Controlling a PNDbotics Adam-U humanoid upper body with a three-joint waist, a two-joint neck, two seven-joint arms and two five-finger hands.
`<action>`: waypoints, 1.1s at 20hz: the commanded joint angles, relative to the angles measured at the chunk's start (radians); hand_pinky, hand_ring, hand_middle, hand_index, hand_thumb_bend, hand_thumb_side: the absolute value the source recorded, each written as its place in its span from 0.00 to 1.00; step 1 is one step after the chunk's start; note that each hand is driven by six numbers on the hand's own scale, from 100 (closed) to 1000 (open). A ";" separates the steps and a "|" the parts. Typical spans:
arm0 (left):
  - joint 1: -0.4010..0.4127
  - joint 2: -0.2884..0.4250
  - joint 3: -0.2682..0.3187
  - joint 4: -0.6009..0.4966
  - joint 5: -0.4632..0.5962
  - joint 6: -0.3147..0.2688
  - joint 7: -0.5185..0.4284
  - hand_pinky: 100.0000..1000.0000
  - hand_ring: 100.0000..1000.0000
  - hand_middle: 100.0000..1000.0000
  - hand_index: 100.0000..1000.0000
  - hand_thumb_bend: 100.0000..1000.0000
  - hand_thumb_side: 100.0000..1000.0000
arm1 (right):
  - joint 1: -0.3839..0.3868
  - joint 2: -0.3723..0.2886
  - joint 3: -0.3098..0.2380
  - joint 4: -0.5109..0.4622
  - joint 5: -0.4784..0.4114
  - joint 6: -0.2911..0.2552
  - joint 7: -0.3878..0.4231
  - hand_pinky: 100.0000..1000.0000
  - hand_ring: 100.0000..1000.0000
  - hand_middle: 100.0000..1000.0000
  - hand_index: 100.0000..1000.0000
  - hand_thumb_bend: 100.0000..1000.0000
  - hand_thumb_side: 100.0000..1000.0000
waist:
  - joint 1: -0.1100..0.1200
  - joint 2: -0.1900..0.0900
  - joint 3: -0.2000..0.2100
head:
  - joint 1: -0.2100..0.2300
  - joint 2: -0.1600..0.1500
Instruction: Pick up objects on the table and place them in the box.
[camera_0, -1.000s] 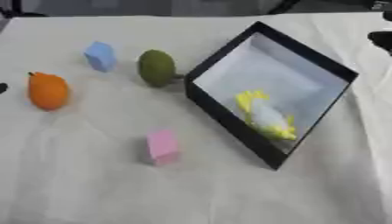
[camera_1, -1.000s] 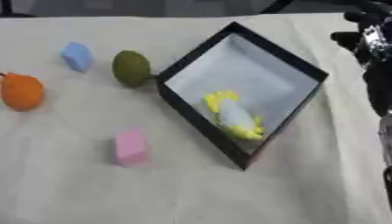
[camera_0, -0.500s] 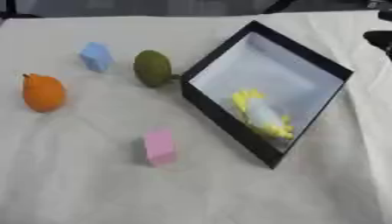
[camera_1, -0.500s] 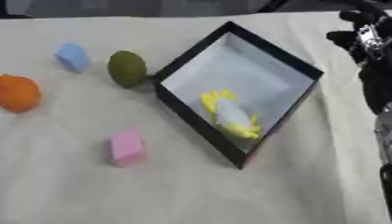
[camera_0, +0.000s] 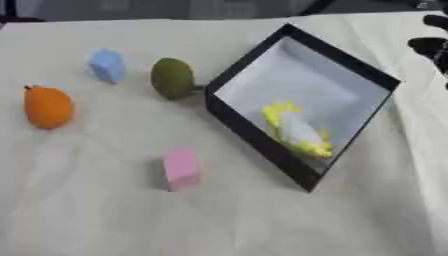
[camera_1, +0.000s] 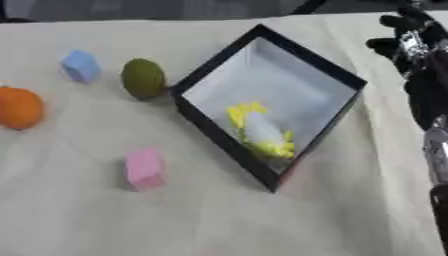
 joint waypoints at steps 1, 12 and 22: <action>-0.045 0.115 -0.010 0.087 -0.050 0.031 -0.074 0.84 0.83 0.82 0.89 0.29 0.52 | -0.008 -0.033 0.001 -0.006 0.002 -0.001 0.007 0.88 0.69 0.80 0.90 0.00 0.52 | 0.011 -0.032 -0.001 | 0.007 -0.003; -0.193 0.180 -0.078 0.330 -0.110 -0.019 -0.360 0.86 0.86 0.83 0.88 0.53 0.26 | -0.007 -0.036 0.007 -0.002 0.002 0.000 0.014 0.88 0.69 0.80 0.90 0.00 0.52 | 0.009 -0.035 -0.004 | 0.048 -0.011; -0.323 0.178 -0.188 0.486 -0.294 -0.044 -0.492 0.85 0.85 0.83 0.88 0.67 0.27 | -0.013 -0.039 0.017 0.001 0.002 0.001 0.026 0.88 0.69 0.80 0.90 0.00 0.52 | 0.009 -0.034 -0.009 | 0.087 -0.014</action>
